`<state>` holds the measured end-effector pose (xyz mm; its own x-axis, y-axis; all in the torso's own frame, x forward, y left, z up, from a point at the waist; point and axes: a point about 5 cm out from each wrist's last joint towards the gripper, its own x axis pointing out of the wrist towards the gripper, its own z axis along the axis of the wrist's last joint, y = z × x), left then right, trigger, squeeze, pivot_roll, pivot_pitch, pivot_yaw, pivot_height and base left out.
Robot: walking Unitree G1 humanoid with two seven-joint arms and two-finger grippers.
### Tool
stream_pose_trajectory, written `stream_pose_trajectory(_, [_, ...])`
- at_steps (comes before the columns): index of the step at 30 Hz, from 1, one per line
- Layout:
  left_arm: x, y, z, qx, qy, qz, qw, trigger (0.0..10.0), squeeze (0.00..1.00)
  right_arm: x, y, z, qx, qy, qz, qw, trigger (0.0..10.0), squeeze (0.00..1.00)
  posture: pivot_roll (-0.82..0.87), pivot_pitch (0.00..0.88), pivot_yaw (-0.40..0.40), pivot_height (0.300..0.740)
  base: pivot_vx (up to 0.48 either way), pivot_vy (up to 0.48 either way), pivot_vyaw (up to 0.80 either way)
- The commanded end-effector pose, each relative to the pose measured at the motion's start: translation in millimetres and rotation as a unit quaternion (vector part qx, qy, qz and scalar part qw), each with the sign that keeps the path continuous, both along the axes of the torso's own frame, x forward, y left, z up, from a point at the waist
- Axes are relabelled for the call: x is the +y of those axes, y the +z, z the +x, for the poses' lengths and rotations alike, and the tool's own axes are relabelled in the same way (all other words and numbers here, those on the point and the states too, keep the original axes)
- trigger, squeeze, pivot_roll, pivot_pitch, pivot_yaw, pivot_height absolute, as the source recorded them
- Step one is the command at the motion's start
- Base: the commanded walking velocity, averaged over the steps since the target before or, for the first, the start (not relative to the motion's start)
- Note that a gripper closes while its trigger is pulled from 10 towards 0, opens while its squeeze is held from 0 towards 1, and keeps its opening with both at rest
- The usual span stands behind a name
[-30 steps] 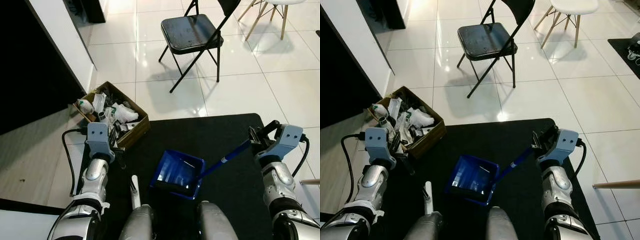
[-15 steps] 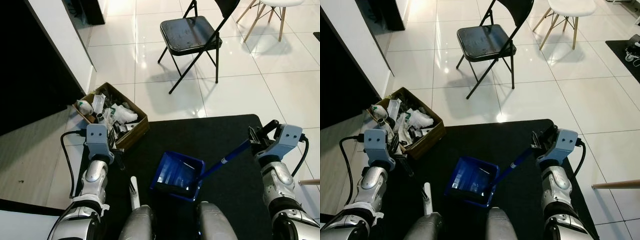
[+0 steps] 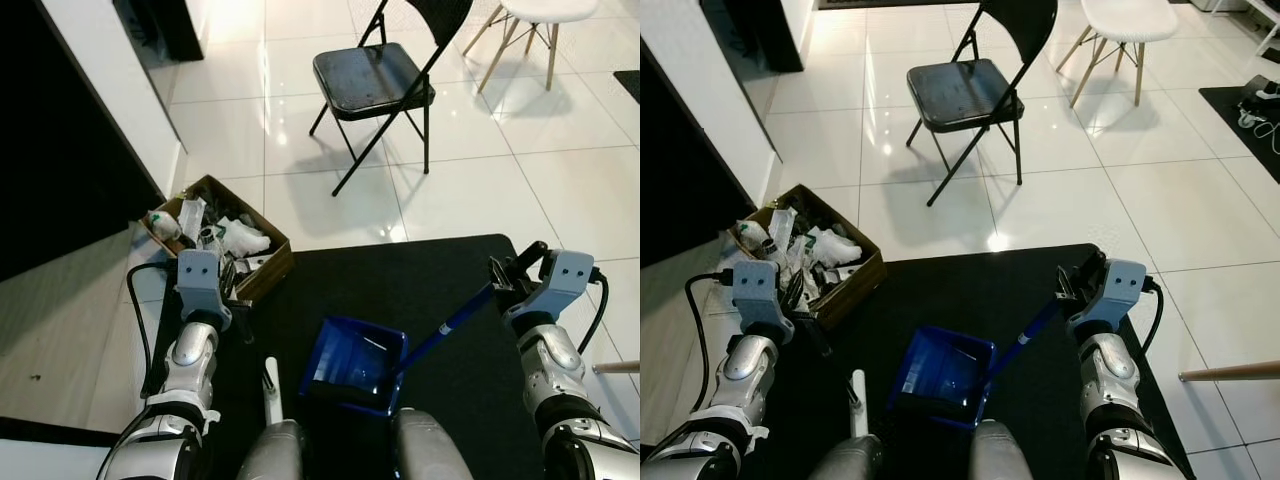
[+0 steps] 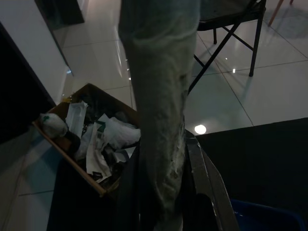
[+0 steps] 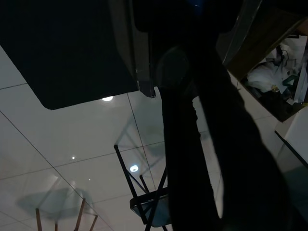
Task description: Sweep floor
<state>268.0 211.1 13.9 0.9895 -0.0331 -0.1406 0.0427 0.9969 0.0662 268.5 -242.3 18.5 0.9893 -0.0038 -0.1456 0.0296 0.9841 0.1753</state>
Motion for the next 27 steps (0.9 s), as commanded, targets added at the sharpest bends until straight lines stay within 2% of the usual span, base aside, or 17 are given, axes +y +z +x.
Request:
stream_pose_trajectory(1, [-1.5, -0.8, -0.8, 0.0, -0.001, -0.005, 1.0, 10.0, 0.0, -0.9, 5.8, 4.3, -0.018, -0.007, 0.004, 1.0, 10.0, 0.0, -0.01, 0.035, 0.009, 0.74, 0.364, 0.0, 0.0])
stream_pose_trajectory(27, [-0.9, 0.0, -0.5, -0.003, 0.003, -0.01, 1.0, 10.0, 0.0, -1.2, 8.5, 6.7, -0.022, -0.001, -0.002, 1.0, 10.0, 0.0, -0.01, 0.033, 0.007, 0.74, 0.347, 0.0, 0.0])
